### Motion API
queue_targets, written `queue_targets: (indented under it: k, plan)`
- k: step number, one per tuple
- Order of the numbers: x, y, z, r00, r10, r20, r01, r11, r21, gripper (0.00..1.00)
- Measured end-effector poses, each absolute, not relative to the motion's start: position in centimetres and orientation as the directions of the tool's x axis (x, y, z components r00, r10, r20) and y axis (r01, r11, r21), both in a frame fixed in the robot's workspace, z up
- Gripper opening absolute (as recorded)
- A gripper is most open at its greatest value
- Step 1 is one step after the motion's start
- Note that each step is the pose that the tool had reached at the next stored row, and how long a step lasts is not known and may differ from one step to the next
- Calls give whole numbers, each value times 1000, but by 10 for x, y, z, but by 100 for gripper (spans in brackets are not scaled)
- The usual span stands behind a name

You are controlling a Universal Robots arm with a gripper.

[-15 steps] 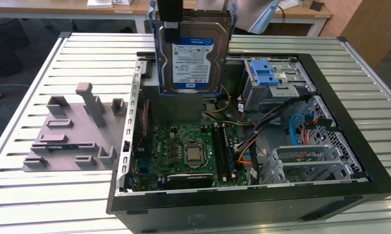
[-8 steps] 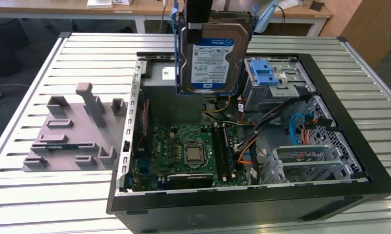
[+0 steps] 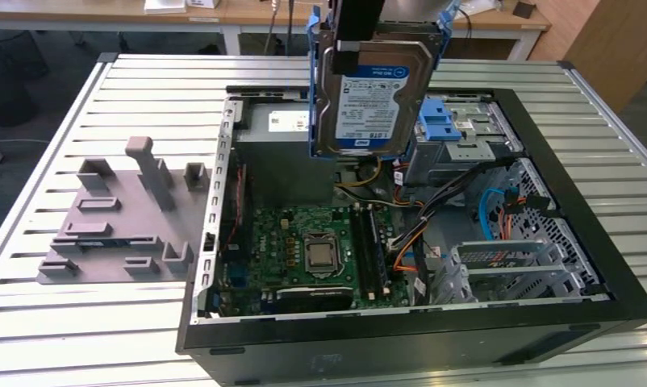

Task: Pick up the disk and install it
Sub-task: 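Pick up the disk, then insert the disk into the insertion slot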

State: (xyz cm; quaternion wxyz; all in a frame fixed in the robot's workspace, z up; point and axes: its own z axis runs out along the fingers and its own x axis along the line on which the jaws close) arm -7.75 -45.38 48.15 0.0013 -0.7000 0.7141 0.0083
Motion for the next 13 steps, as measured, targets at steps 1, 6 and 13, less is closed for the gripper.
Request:
queue_targets:
  k: [1,6,13]
  plan:
    - [-78,-454,482,-20,-1000,-13,-1000,20,10,36]
    - [-77,-454,482,-20,-1000,-13,-1000,20,10,36]
    - [-77,-454,482,-20,-1000,-13,-1000,20,10,36]
